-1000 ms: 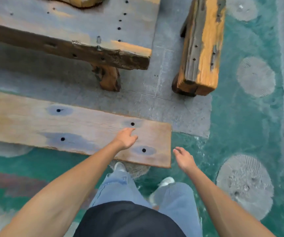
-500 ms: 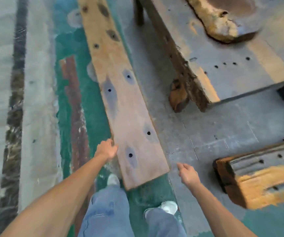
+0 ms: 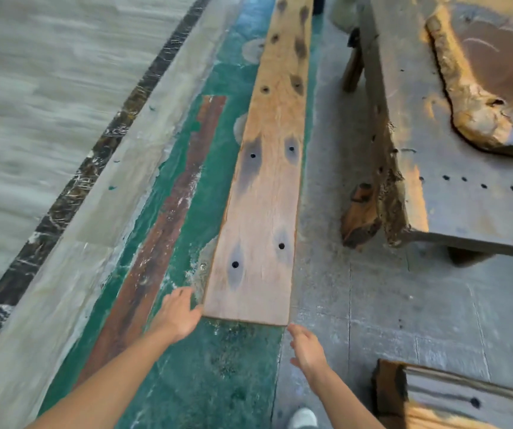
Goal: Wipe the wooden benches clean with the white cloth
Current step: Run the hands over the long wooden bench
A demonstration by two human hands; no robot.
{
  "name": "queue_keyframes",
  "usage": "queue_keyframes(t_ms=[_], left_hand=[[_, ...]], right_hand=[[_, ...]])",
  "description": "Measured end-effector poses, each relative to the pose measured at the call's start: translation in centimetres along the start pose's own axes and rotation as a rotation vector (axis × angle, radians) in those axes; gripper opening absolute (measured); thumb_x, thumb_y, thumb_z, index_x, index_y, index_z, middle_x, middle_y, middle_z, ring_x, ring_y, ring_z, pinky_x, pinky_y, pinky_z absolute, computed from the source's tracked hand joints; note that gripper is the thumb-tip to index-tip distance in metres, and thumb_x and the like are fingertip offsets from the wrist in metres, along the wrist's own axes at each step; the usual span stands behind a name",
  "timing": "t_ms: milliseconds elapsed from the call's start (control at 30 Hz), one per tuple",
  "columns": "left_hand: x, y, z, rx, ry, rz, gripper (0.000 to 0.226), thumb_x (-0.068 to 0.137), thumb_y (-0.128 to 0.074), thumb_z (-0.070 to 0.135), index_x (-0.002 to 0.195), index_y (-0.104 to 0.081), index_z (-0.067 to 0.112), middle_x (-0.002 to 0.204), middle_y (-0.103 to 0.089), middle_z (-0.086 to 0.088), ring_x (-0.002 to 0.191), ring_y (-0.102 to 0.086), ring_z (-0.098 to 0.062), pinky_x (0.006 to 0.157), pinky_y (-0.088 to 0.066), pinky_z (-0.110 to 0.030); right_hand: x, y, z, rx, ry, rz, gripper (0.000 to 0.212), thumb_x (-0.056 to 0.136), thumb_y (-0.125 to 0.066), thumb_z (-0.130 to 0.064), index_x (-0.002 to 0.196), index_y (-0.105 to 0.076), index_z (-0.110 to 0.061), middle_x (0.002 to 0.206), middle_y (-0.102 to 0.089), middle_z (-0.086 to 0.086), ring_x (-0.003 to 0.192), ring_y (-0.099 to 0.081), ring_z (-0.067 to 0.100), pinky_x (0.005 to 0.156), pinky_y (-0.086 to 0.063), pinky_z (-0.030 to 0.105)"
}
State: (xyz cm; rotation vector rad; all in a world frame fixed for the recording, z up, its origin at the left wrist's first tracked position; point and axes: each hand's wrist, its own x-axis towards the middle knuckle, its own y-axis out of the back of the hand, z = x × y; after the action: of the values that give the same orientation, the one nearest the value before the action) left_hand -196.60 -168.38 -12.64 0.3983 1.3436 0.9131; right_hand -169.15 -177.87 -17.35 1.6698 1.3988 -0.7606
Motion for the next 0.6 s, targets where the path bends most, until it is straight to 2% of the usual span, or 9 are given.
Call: queue_keyframes(t_ms=[133,267,433,533,600], left_hand=[[1.5,-4.3,-1.1,-0.040,0.150,0.060,0.057,0.104,-0.041,0.036,0.156,-0.030,0.016,0.163,-0.028,-0.006,0.149,-0.028,-0.030,0.121,-0.028,-0.045],[6.8,-11.2,0.0,-0.078,0.233,0.132,0.059,0.105,-0.039,0.036,0.157,-0.026,0.013,0.164,-0.026,-0.008,0.149,-0.029,-0.029,0.121,-0.028,-0.041],[10.7,-17.9,1.7,-0.161,0.164,0.201,0.065,0.106,-0.034,0.043,0.161,-0.011,0.019,0.170,-0.005,0.002,0.156,-0.012,-0.022,0.125,-0.021,-0.045],[15.0,-20.0,2.4,-0.159,0.139,0.356,0.063,0.106,-0.024,0.045,0.162,-0.005,0.022,0.170,0.006,0.004,0.157,0.002,-0.019,0.128,-0.012,-0.044],[17.9,-21.1,2.4,-0.152,0.128,0.451,0.061,0.106,-0.019,0.046,0.162,-0.005,0.025,0.169,0.008,0.005,0.157,0.006,-0.018,0.128,-0.006,-0.046]], right_hand=[[5.2,1.4,-0.1,0.022,0.076,-0.055,0.048,0.109,-0.039,-0.040,0.150,-0.046,-0.017,0.158,-0.043,0.005,0.145,-0.041,0.026,0.122,-0.033,0.050],[13.2,4.0,2.0,0.023,0.133,-0.060,0.049,0.110,-0.038,-0.040,0.157,-0.037,-0.026,0.164,-0.034,-0.002,0.151,-0.033,0.023,0.123,-0.029,0.045],[19.1,5.4,5.2,0.040,0.174,-0.061,0.052,0.111,-0.036,-0.035,0.162,-0.025,-0.027,0.168,-0.026,-0.005,0.155,-0.026,0.020,0.126,-0.021,0.041],[23.3,3.4,6.7,0.109,0.200,-0.067,0.056,0.111,-0.035,-0.038,0.163,-0.015,-0.033,0.170,-0.020,-0.008,0.157,-0.020,0.019,0.126,-0.016,0.042],[26.4,1.3,6.8,0.239,0.211,-0.084,0.057,0.111,-0.037,-0.036,0.163,-0.015,-0.034,0.167,-0.024,-0.009,0.156,-0.021,0.020,0.126,-0.016,0.045]])
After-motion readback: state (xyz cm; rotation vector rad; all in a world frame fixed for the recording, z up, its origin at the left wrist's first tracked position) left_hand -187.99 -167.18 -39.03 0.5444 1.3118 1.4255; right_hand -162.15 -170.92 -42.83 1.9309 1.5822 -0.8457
